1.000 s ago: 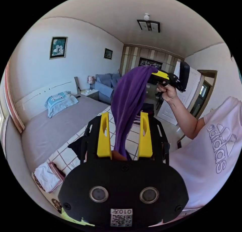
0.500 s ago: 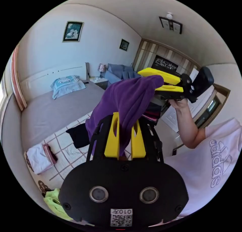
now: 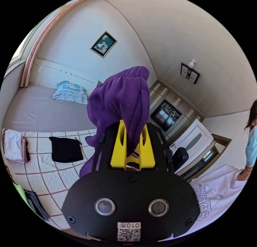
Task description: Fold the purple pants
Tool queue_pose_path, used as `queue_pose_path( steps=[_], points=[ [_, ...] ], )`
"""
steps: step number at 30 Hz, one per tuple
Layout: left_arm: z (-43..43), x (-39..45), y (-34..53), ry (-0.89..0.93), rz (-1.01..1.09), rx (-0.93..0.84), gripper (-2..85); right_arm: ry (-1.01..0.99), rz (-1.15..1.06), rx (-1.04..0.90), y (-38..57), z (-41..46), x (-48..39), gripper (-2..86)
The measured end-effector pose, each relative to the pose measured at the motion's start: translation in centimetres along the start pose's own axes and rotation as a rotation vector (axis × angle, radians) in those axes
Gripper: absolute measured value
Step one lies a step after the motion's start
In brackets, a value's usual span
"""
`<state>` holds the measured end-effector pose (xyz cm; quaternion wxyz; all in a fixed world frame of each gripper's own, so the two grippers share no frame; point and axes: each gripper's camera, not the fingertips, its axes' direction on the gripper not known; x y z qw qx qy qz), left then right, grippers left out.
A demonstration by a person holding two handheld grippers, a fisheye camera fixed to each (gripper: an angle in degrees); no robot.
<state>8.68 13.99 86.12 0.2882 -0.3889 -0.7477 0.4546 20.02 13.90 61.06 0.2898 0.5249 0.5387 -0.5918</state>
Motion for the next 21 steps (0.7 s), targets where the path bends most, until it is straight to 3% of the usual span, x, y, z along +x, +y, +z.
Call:
queue_pose_path(
  steps=[5, 11, 17, 21],
  points=[
    [-0.5, -1.7, 0.7, 0.017, -0.011, -0.028, 2.3, -0.107, -0.021, -0.065, 0.6, 0.0, 3.2, 2.6],
    [-2.3, -3.1, 2.0, 0.024, 0.068, -0.123, 3.5, 0.100, 0.070, -0.172, 1.4, -0.7, 7.6, 1.6],
    [-3.5, -5.7, 3.4, -0.015, 0.028, -0.188, 3.7, 0.036, 0.114, -0.109, 1.9, -2.2, 10.1, 1.5],
    [-3.6, -6.9, 5.9, 0.107, -0.009, -0.138, 2.6, -0.035, 0.152, -0.048, 2.8, -4.0, 12.2, 1.9]
  ],
)
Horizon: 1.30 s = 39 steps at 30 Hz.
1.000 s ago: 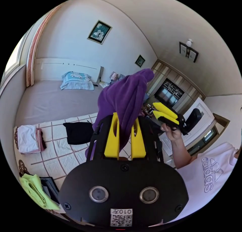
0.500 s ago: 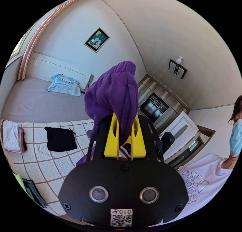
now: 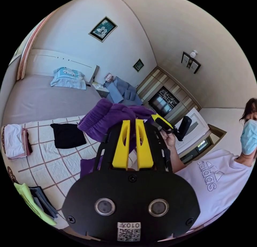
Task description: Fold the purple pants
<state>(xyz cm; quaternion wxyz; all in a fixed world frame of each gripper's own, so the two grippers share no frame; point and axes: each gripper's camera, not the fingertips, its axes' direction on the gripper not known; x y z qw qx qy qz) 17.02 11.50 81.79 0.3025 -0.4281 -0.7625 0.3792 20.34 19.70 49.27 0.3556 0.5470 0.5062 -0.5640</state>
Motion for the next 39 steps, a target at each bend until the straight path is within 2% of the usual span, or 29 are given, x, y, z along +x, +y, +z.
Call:
queue_pose_path(
  steps=[4, 7, 9, 12, 14, 17, 19, 23, 27, 29, 32, 34, 36, 37, 38, 39],
  points=[
    [-1.3, 1.0, 1.2, 0.160, 0.082, 0.116, 1.5, -0.277, -0.135, -0.168, 2.3, 0.9, 2.3, 2.9],
    [-1.1, 1.8, 1.3, 0.292, 0.150, 0.130, 1.1, -0.380, -0.225, -0.202, 4.9, 2.3, 1.2, 4.2],
    [-0.7, 3.1, 1.4, 0.327, 0.207, 0.100, 1.1, -0.365, -0.199, -0.147, 5.7, 2.4, 1.2, 6.1],
    [-0.1, 5.6, 1.6, 0.351, 0.324, 0.017, 1.1, -0.367, -0.081, -0.006, 5.6, 1.4, 3.1, 15.5],
    [0.1, 7.0, 1.7, 0.370, 0.404, -0.037, 1.2, -0.508, -0.021, 0.027, 4.9, 1.3, 5.3, 17.8],
    [0.3, 8.9, 2.1, 0.398, 0.517, -0.099, 1.3, -0.725, 0.022, 0.013, 3.7, 2.0, 6.9, 16.6],
    [0.6, 9.8, 2.6, 0.392, 0.561, -0.125, 1.4, -0.782, 0.032, -0.045, 3.1, 3.1, 6.7, 15.4],
    [1.2, 11.0, 3.8, 0.433, 0.625, -0.130, 1.4, -0.687, 0.048, -0.223, 3.8, 6.6, 5.9, 15.1],
    [0.8, 11.1, 4.7, 0.461, 0.634, -0.119, 1.7, -0.687, 0.128, -0.162, 4.4, 5.7, 7.4, 16.9],
    [0.1, 10.9, 5.0, 0.486, 0.643, -0.088, 1.8, -0.564, 0.143, -0.209, 4.9, 5.2, 8.3, 19.6],
    [-0.9, 10.3, 5.3, 0.528, 0.652, -0.036, 2.0, -0.555, 0.224, -0.352, 6.7, 6.6, 9.7, 22.0],
    [-1.1, 10.4, 5.5, 0.559, 0.685, -0.012, 2.1, -0.587, 0.282, -0.415, 8.7, 7.9, 10.2, 21.4],
    [-1.0, 10.5, 5.4, 0.577, 0.709, -0.012, 2.2, -0.781, 0.349, -0.424, 10.6, 9.0, 10.7, 14.4],
    [-0.7, 10.3, 5.2, 0.579, 0.706, -0.022, 2.2, -0.933, 0.394, -0.364, 11.5, 9.2, 10.9, 9.8],
    [-0.5, 10.1, 5.1, 0.573, 0.697, -0.027, 2.3, -0.947, 0.433, -0.242, 11.9, 8.3, 11.2, 7.2],
    [-0.2, 9.6, 4.9, 0.556, 0.669, -0.035, 2.4, -0.925, 0.436, -0.200, 11.9, 7.6, 11.2, 6.8]
  ],
)
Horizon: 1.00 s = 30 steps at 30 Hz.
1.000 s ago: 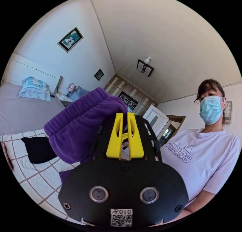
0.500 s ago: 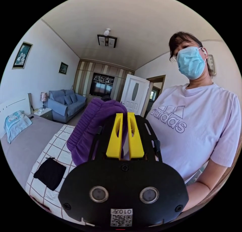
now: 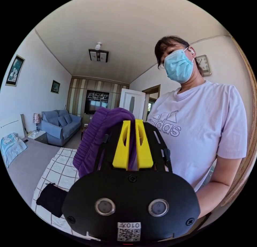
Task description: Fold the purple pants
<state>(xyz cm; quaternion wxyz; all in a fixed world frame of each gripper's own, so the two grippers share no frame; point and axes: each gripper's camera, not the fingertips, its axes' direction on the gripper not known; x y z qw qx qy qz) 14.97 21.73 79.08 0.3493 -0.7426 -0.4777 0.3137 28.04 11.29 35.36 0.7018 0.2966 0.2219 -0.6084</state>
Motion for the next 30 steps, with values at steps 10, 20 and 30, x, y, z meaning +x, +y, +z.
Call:
queue_pose_path(
  steps=[10, 20, 30],
  points=[
    [-4.2, -3.8, 8.4, -0.311, -0.383, -0.078, 3.1, 0.897, -0.565, 0.087, -1.9, -3.3, -21.6, 4.3],
    [-5.0, -4.2, 12.2, -0.488, -0.481, 0.072, 6.2, 0.845, -0.720, 0.033, -3.8, 0.7, -28.5, 3.1],
    [-4.9, -0.2, 7.1, -0.685, -0.265, -0.153, 11.9, 0.726, -0.953, -0.026, 0.1, 1.5, -32.8, 3.0]
  ],
)
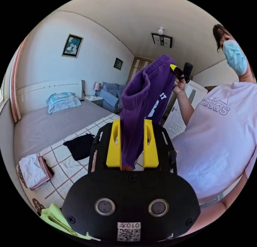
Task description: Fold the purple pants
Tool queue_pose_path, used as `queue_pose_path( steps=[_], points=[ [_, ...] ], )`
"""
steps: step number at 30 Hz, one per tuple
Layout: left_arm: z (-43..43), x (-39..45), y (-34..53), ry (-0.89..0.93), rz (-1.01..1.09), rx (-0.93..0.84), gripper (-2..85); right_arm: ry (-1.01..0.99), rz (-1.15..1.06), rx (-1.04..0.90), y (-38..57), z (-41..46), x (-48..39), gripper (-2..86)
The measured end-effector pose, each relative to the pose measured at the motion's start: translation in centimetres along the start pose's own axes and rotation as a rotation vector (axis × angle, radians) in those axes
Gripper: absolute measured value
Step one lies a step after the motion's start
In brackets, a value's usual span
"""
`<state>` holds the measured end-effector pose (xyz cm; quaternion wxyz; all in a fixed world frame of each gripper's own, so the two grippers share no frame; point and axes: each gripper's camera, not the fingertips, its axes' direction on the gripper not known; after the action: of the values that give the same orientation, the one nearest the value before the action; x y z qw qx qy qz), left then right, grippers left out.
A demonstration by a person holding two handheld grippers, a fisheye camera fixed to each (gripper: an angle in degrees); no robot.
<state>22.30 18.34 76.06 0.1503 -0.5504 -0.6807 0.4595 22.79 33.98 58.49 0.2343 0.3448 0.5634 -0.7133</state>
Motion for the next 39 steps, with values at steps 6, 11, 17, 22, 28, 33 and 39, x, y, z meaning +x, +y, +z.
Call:
queue_pose_path(
  steps=[6, 11, 17, 22, 28, 33, 39],
  points=[
    [5.2, 0.0, -1.3, 0.189, 0.109, -0.130, 13.4, -0.036, -0.048, 0.052, 0.3, -1.6, -1.4, 3.1],
    [6.0, 2.7, -3.2, 0.386, 0.261, 0.000, 11.6, -0.001, -0.046, -0.009, 0.3, -2.3, -1.8, 3.2],
    [7.0, 4.8, -5.8, 0.161, 0.329, -0.118, 9.8, -0.021, -0.026, 0.016, 1.8, -3.6, -1.6, 3.5],
    [11.5, 4.6, -3.3, 0.148, 0.241, -0.293, 5.5, -0.015, -0.014, -0.080, 2.2, -2.6, -1.0, 3.7],
    [7.9, 2.7, -4.2, 0.074, 0.179, -0.260, 4.1, 0.022, 0.162, -0.292, 4.5, 0.1, 2.8, 4.5],
    [3.6, 0.0, -8.6, 0.405, 0.040, -0.169, 3.8, -0.005, 0.586, -0.332, 9.2, 2.9, 9.9, 5.7],
    [3.2, -0.7, -13.0, 0.758, -0.078, 0.027, 5.6, -0.109, 0.668, -0.355, 10.6, 7.1, 13.0, 6.4]
  ],
)
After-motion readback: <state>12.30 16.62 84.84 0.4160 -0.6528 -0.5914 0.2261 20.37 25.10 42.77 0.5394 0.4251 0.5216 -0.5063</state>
